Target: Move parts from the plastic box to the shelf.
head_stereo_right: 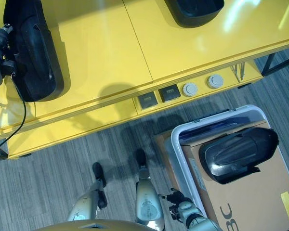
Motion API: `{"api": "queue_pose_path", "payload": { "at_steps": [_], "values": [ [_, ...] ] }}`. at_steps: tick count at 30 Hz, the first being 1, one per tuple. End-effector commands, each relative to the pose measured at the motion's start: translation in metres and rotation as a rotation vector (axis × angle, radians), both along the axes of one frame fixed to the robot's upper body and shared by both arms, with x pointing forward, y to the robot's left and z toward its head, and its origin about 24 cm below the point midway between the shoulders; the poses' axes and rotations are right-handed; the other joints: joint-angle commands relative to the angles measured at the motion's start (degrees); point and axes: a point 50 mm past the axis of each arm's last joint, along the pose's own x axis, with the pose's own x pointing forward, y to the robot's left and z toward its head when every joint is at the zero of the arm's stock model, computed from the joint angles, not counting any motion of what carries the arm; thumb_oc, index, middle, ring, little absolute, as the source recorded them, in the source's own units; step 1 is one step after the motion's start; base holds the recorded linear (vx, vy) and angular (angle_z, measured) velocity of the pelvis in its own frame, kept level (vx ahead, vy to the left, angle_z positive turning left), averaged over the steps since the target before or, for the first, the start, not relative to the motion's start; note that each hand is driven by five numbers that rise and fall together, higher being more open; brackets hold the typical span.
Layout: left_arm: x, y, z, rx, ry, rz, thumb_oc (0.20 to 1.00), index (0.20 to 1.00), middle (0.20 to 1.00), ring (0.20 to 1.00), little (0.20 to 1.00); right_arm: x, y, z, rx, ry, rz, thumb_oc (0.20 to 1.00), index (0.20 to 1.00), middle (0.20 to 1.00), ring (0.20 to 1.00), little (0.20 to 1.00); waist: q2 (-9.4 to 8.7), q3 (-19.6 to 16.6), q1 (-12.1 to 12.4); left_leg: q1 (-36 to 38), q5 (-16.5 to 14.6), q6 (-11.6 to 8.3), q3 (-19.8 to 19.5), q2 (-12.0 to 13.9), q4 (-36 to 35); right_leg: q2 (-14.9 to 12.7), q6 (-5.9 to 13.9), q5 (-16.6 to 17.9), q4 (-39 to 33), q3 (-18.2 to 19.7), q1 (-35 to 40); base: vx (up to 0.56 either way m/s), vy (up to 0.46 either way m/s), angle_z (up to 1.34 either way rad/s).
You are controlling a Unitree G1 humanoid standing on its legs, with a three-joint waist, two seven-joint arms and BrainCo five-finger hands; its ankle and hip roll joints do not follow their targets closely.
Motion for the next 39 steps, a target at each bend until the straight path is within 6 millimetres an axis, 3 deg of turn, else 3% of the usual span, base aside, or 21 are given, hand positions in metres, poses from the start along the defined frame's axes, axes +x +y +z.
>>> {"api": "queue_pose_path", "payload": {
  "at_steps": [1, 5, 6, 8, 26, 31, 35, 36, 38, 39],
  "values": [
    [0.0, -0.002, 0.036, 0.026, -0.097, 0.029, 0.2, 0.2, 0.2, 0.2, 0.2, 0.003, 0.008, -0.001, 0.041, -0.001, -0.009, 1.0, 1.0, 1.0, 1.0, 1.0, 1.74, 1.38, -0.49, -1.55, 3.69, -2.61, -1.52, 2.95, -0.31, -2.25, 3.41, -0.3, -0.23, 0.27, 3.08, 0.03, 0.006, -0.02],
    [0.002, -0.004, 0.031, 0.004, -0.086, 0.038, 0.2, 0.2, 0.2, 0.2, 0.2, 0.004, 0.007, -0.001, 0.032, -0.003, -0.012, 1.0, 1.0, 1.0, 1.0, 1.0, 2.34, 1.62, -0.73, -1.4, 3.61, -2.68, -1.3, 2.96, -0.31, -2.19, 3.35, -0.39, -0.23, 0.57, 2.96, 0.01, -0.002, 0.0],
    [0.003, -0.004, 0.029, 0.008, -0.077, 0.043, 0.263, 0.263, 0.263, 0.263, 0.263, 0.004, 0.007, -0.001, 0.032, -0.004, -0.012, 1.0, 1.0, 1.0, 1.0, 1.0, 2.43, 1.8, -0.84, -1.14, 3.49, -2.69, -1.3, 2.94, -0.31, -2.2, 3.36, -0.58, -0.23, 0.57, 3.26, 0.03, -0.01, -0.02],
    [0.003, -0.004, 0.027, -0.002, -0.072, 0.056, 1.0, 1.0, 1.0, 1.0, 1.0, 0.004, 0.007, -0.001, 0.031, -0.005, -0.015, 1.0, 1.0, 1.0, 1.0, 1.0, 2.61, 1.82, -1.02, -1.08, 3.48, -2.71, -1.29, 3.0, -0.31, -2.09, 3.31, -0.68, -0.23, 0.68, 3.26, 0.02, -0.004, -0.01],
    [0.014, -0.02, 0.017, -0.168, -0.054, 0.08, 1.0, 1.0, 1.0, 1.0, 1.0, -0.004, 0.007, -0.004, 0.014, 0.037, -0.004, 1.0, 1.0, 1.0, 1.0, 1.0, 3.07, 0.79, -1.82, 0.07, 3.27, -2.75, -1.14, 3.41, -0.31, -1.54, 2.68, -1.12, -0.23, 1.16, 3.93, 0.01, -0.004, -0.03],
    [0.018, -0.028, -0.002, -0.196, -0.02, 0.106, 1.0, 1.0, 1.0, 1.0, 1.0, -0.004, 0.007, -0.004, 0.004, 0.04, 0.004, 1.0, 1.0, 1.0, 1.0, 1.0, 3.25, -0.28, -1.63, 1.69, 2.87, -2.7, -1.4, 3.48, -0.31, -1.5, 2.47, -1.83, -0.23, 0.72, 5.88, 0.01, 0.0, 0.02],
    [0.017, -0.024, -0.033, -0.246, 0.057, 0.161, 1.0, 1.0, 1.0, 1.0, 1.0, -0.007, 0.007, -0.005, -0.002, 0.057, 0.011, 1.0, 1.0, 1.0, 1.0, 1.0, 3.43, -1.87, -1.61, 4.36, 2.18, -2.56, -1.32, 3.42, -0.31, -1.66, 2.31, -2.66, -0.23, 0.24, 8.57, 0.04, 0.018, 0.02],
    [0.017, -0.024, -0.033, -0.246, 0.057, 0.161, 1.0, 1.0, 1.0, 1.0, 1.0, -0.007, 0.007, -0.005, -0.002, 0.057, 0.011, 1.0, 1.0, 1.0, 1.0, 1.0, 3.43, -1.84, -1.61, 4.39, 2.18, -2.56, -1.32, 3.42, -0.31, -1.66, 2.31, -2.66, -0.23, 0.24, 8.6, 0.06, 0.017, 0.01],
    [0.013, -0.016, -0.057, -0.281, 0.114, 0.218, 1.0, 1.0, 1.0, 1.0, 1.0, -0.012, 0.006, -0.007, -0.01, 0.076, 0.018, 1.0, 1.0, 1.0, 1.0, 1.0, 3.37, -3.65, -1.55, 6.59, 1.61, -2.48, -1.01, 3.29, -0.31, -1.86, 2.26, -3.28, -0.23, -0.24, 10.91, 0.06, 0.014, -0.01],
    [0.013, -0.016, -0.057, -0.282, 0.115, 0.218, 1.0, 1.0, 1.0, 1.0, 1.0, -0.012, 0.006, -0.007, -0.01, 0.076, 0.018, 1.0, 1.0, 1.0, 1.0, 1.0, 3.38, -3.63, -1.56, 6.61, 1.61, -2.48, -1.01, 3.29, -0.31, -1.86, 2.26, -3.28, -0.23, -0.24, 10.93, 0.04, 0.009, -0.02]
  ]
}}
